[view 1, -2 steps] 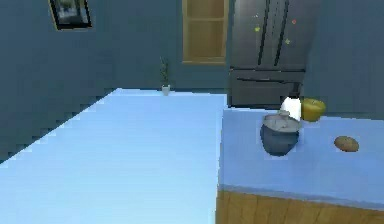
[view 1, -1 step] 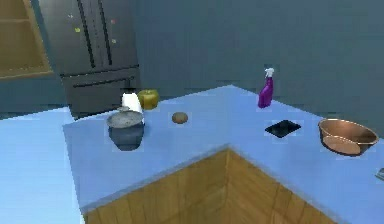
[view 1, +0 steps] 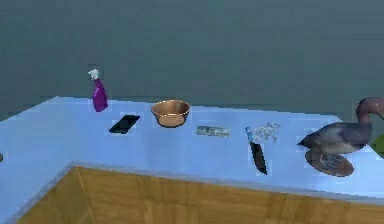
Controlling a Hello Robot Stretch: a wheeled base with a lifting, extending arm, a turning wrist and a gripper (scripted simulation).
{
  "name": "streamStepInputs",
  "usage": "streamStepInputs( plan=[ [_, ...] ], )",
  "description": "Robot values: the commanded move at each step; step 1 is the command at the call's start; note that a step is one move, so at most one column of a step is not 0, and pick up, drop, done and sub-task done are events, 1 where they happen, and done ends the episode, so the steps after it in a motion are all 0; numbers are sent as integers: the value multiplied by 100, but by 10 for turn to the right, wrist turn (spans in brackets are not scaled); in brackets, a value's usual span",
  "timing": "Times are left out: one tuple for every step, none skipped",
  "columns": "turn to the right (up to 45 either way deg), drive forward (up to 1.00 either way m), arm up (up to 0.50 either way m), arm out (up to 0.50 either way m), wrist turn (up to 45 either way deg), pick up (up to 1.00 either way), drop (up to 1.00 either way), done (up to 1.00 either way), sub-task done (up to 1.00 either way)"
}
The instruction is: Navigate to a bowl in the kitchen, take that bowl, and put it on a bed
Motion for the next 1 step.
streamStepInputs(
  plan=[
    [240, 0, 0, 0, 0, 0, 0, 0, 0]
  ],
)
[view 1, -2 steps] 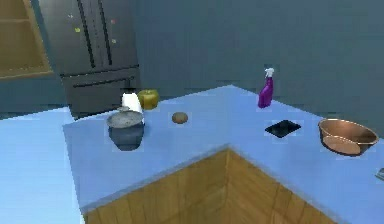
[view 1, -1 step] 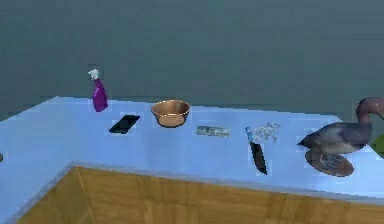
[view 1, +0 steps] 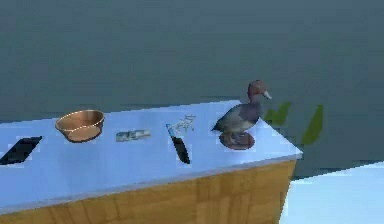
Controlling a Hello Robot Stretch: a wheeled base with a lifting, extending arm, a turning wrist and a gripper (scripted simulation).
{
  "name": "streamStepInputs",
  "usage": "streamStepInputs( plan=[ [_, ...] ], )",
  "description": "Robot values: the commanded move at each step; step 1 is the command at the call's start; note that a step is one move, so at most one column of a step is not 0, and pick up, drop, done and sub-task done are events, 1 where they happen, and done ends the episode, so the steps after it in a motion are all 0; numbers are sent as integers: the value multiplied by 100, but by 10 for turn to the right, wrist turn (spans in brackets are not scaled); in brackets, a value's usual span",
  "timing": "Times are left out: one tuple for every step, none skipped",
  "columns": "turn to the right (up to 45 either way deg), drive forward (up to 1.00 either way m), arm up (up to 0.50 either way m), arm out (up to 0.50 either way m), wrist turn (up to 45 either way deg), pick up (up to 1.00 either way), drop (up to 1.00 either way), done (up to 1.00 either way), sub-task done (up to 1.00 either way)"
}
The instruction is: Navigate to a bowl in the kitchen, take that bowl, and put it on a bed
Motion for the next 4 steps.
streamStepInputs(
  plan=[
    [0, 35, 0, 0, 0, 0, 0, 0, 0],
    [-450, 0, 0, 0, 0, 0, 0, 0, 0],
    [-450, 0, 0, 0, 0, 0, 0, 0, 0],
    [-390, 0, 0, 0, 0, 0, 0, 0, 0]
  ],
)
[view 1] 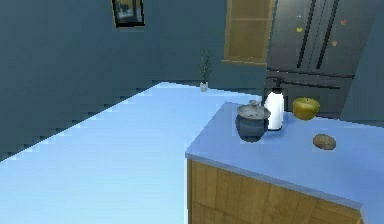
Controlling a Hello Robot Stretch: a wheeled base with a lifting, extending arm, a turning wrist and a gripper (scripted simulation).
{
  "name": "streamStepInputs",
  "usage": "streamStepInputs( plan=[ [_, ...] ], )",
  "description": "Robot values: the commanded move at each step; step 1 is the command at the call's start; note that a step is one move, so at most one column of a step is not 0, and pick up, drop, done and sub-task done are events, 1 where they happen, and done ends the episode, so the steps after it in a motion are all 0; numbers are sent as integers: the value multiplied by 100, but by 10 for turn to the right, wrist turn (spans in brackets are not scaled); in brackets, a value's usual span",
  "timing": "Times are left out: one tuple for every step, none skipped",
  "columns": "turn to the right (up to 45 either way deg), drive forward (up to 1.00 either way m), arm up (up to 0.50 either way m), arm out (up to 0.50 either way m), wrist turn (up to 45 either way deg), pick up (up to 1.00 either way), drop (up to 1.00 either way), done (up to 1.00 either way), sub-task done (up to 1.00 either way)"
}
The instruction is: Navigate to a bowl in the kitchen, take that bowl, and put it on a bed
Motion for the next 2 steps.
streamStepInputs(
  plan=[
    [0, 0, 50, 0, 0, 0, 0, 0, 0],
    [0, 0, 38, 0, 0, 0, 0, 0, 0]
  ],
)
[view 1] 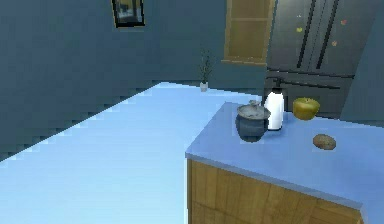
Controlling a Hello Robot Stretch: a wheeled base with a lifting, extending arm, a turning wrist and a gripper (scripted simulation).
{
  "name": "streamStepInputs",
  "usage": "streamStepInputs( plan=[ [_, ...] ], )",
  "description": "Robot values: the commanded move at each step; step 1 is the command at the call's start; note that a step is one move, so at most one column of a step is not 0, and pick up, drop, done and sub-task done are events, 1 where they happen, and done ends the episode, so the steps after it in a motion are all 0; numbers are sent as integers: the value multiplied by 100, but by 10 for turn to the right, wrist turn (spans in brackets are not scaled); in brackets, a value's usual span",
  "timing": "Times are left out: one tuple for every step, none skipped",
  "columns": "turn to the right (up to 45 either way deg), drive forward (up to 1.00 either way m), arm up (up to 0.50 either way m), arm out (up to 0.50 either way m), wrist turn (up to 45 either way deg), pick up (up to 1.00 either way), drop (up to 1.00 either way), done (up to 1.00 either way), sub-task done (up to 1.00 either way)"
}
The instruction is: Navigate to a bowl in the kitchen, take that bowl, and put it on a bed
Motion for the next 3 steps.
streamStepInputs(
  plan=[
    [0, 0, 0, 32, 0, 0, 0, 0, 0],
    [0, 0, 0, 0, 450, 0, 0, 0, 0],
    [0, 0, 0, 0, 450, 0, 0, 0, 0]
  ],
)
